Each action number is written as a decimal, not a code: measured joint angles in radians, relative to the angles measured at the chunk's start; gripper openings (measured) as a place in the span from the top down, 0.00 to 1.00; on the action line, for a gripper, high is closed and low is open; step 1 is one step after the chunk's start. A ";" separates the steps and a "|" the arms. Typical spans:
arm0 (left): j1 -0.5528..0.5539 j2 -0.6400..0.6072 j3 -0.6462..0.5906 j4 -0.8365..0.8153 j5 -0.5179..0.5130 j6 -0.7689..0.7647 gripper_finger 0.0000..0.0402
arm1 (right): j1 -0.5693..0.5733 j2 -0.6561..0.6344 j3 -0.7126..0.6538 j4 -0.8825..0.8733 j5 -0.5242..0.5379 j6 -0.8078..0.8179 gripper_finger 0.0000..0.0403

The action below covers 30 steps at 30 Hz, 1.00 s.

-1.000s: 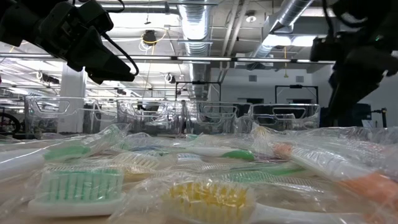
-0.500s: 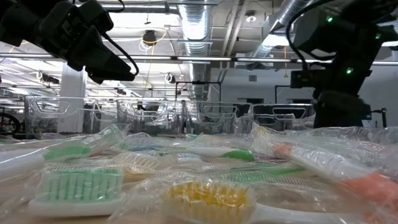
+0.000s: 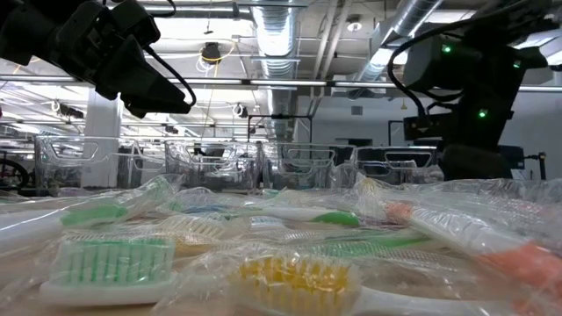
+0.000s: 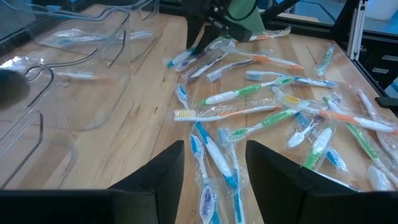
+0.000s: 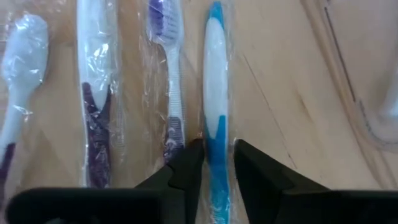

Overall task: Pick & Place Toothbrushes
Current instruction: Put the blue toothbrush into the right transparent bin

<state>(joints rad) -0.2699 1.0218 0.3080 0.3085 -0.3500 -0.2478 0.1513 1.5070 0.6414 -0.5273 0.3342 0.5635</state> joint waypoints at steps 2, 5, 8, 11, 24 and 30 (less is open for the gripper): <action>0.000 0.000 0.000 0.000 0.000 0.000 0.59 | -0.004 -0.004 0.021 -0.006 -0.034 -0.013 0.87; 0.000 0.000 0.000 0.000 0.000 0.000 0.59 | -0.003 -0.004 0.074 -0.038 -0.036 -0.029 0.97; 0.000 0.000 0.000 0.000 0.000 0.000 0.59 | -0.002 -0.004 0.138 -0.098 -0.032 -0.032 0.97; 0.000 0.000 0.000 0.000 0.000 0.000 0.59 | 0.000 -0.005 0.210 -0.162 -0.020 -0.038 0.99; 0.000 0.000 0.000 0.000 0.000 0.000 0.59 | 0.024 -0.006 0.565 -0.484 0.324 -0.010 1.00; 0.000 0.000 0.000 0.000 0.000 0.000 0.59 | -0.055 -0.006 0.675 -0.576 0.424 0.019 1.00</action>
<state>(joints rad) -0.2699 1.0218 0.3080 0.3080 -0.3500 -0.2474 0.0963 1.5005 1.3166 -1.1035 0.7582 0.5826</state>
